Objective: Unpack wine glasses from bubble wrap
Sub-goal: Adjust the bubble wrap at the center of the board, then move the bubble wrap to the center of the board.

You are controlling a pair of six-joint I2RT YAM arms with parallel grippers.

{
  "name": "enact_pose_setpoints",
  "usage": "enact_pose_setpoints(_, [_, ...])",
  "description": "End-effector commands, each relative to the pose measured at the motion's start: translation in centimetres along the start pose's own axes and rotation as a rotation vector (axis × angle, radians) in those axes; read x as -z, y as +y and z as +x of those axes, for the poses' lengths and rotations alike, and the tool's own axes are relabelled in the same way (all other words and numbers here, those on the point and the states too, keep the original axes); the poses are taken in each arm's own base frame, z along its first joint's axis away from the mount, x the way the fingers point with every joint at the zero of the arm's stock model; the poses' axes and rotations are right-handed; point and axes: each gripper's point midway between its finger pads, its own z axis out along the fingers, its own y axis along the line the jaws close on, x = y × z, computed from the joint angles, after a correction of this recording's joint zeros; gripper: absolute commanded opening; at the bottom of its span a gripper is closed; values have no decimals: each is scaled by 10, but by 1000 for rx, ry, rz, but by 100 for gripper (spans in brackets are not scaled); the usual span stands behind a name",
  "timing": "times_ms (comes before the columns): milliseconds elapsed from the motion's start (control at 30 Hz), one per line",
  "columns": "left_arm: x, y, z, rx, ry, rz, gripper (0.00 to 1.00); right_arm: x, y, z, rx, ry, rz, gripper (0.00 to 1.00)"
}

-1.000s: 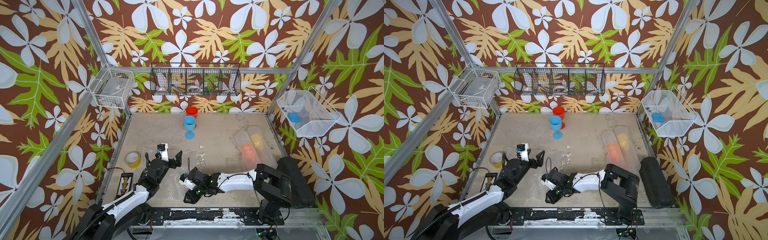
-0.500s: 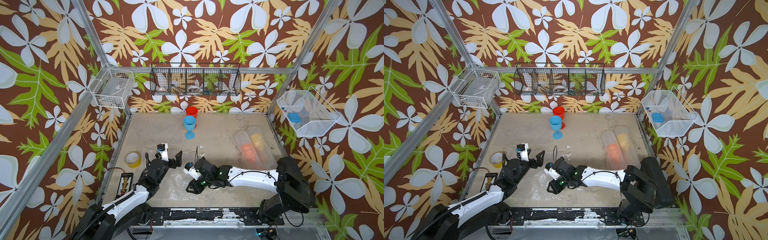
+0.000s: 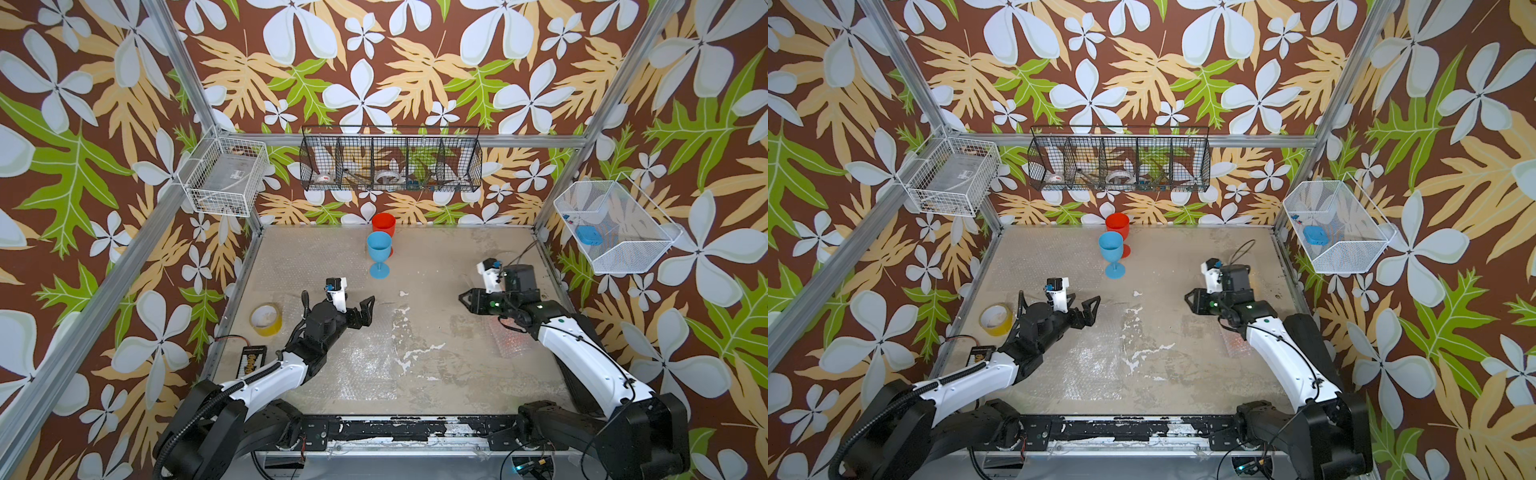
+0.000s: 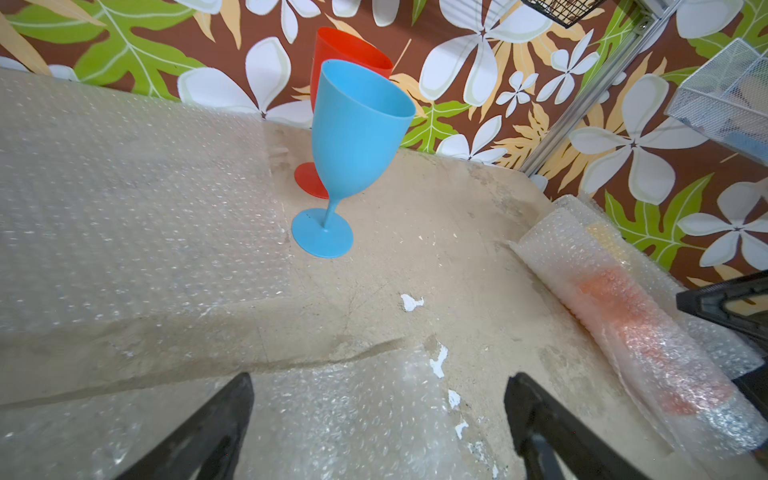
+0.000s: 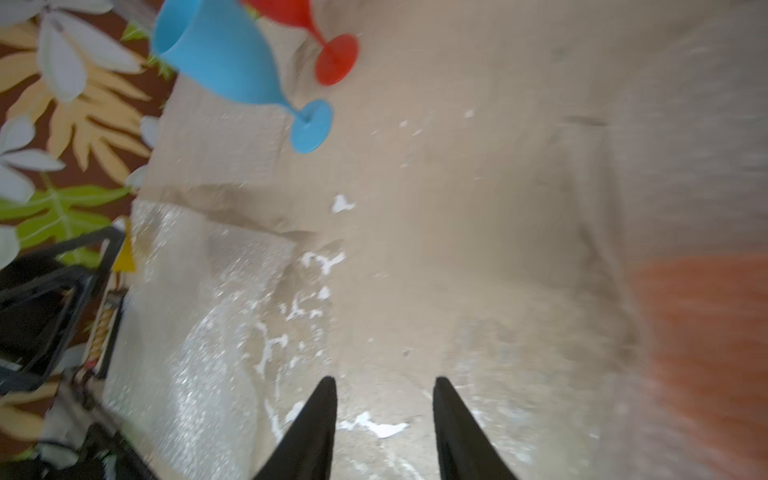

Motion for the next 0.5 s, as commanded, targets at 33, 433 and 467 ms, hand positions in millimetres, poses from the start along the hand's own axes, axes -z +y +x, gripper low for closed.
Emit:
enact_pose_setpoints(33, [-13,-25,11,48,73,85,95,7,-50,1,-66,3,91,44])
enact_pose_setpoints(433, [-46,-82,26,66,202,241,94,23,-117,-4,-111,-17,417,62])
enact_pose_setpoints(467, [-47,-84,27,68,208,248,94,26,-119,-3,-109,-19,433,66])
